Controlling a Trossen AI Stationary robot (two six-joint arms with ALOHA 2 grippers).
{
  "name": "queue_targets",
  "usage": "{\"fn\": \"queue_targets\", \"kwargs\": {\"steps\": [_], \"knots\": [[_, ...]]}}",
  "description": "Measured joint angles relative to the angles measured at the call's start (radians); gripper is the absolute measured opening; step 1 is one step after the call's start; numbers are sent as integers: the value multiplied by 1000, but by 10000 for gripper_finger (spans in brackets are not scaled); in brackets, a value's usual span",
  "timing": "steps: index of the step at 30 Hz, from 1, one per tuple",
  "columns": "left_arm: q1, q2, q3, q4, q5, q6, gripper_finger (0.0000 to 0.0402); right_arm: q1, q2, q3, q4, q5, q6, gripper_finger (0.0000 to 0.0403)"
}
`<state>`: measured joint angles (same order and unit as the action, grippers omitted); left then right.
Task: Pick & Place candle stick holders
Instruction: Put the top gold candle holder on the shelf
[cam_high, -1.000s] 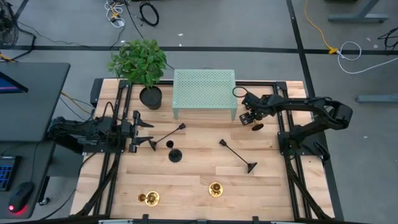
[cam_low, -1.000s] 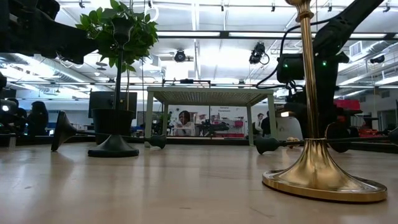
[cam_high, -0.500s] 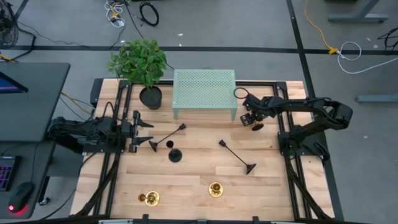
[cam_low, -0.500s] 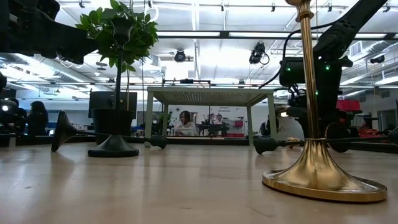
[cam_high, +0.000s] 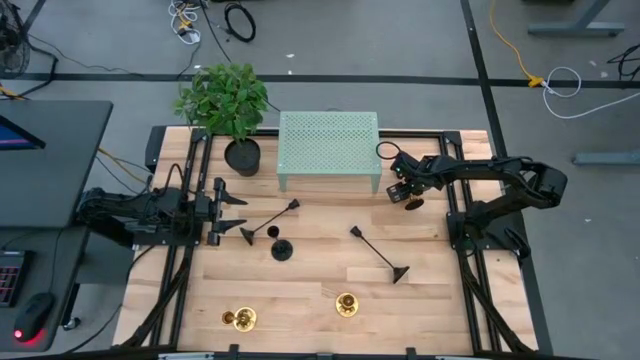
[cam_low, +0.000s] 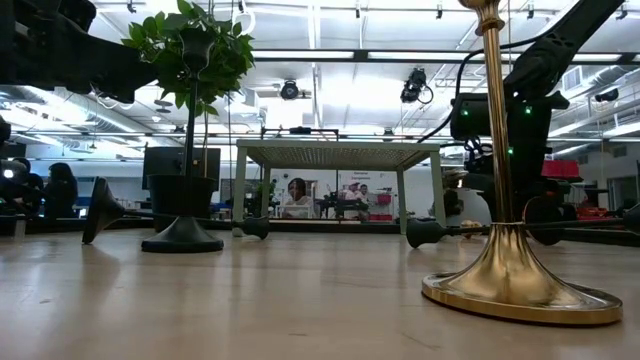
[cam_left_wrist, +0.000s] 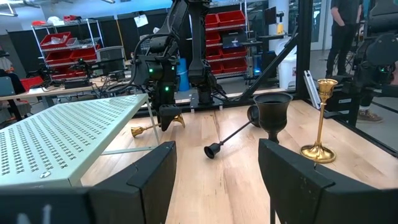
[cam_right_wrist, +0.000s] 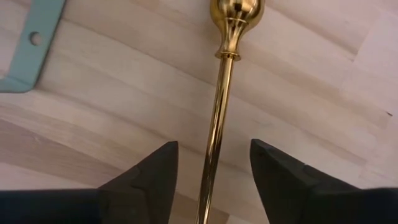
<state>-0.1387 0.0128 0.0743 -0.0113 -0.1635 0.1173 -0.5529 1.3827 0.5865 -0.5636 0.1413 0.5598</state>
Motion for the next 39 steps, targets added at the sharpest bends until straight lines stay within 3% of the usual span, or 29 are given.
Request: {"fn": "queue_targets", "kwargs": {"steps": [11,26,39], "knots": [[0,0,0,0,0,0,227,0,0,0,0,0,0,153],[0,0,0,0,0,0,227,0,0,0,0,4,-28,16],[0,0,0,-1,0,0,227,-2,0,0,-14,32,-44,6]]}}
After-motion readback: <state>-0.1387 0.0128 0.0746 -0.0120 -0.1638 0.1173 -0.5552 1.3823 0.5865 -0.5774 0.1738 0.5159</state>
